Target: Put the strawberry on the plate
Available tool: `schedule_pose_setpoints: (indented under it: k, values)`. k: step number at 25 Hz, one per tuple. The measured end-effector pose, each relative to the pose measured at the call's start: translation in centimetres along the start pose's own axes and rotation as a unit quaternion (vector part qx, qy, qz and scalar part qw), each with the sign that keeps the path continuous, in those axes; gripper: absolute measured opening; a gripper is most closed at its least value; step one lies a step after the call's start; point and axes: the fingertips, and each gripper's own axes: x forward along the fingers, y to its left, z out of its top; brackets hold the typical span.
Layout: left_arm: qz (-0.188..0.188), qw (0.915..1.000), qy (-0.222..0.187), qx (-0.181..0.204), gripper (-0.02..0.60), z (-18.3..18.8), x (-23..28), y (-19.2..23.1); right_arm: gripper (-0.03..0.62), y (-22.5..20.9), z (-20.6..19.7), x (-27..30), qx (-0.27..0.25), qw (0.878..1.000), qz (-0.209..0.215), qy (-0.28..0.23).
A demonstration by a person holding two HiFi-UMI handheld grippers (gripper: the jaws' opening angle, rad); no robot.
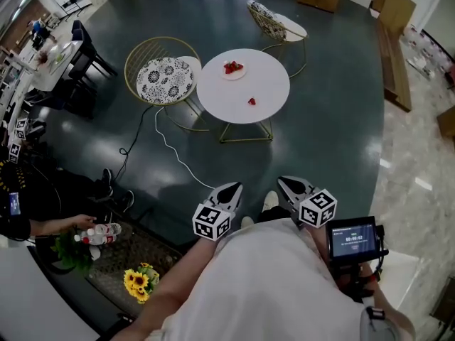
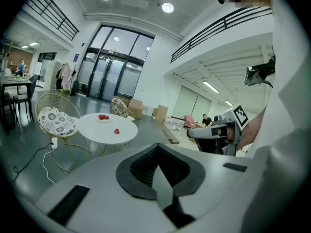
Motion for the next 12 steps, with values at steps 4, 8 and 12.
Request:
schedule_pose_setpoints:
  k: [4,8,12]
  values:
    - [0.011,0.9999,0.002,-0.005,0.006,1.1,1.9,1.2,0.006,-2.2,1.5,1.2,0.002,1.000,0.007,0.001]
    - [0.025,0.9997,0.004,-0.003,0.006,2.4,4.3,3.2,0.006,-5.0,2.9,3.1,0.003,1.000,0.015,0.000]
    - [0.032,0.9994,0.003,-0.010,0.006,3.4,6.5,3.9,0.006,-7.1,4.1,3.7,0.002,1.000,0.019,0.003]
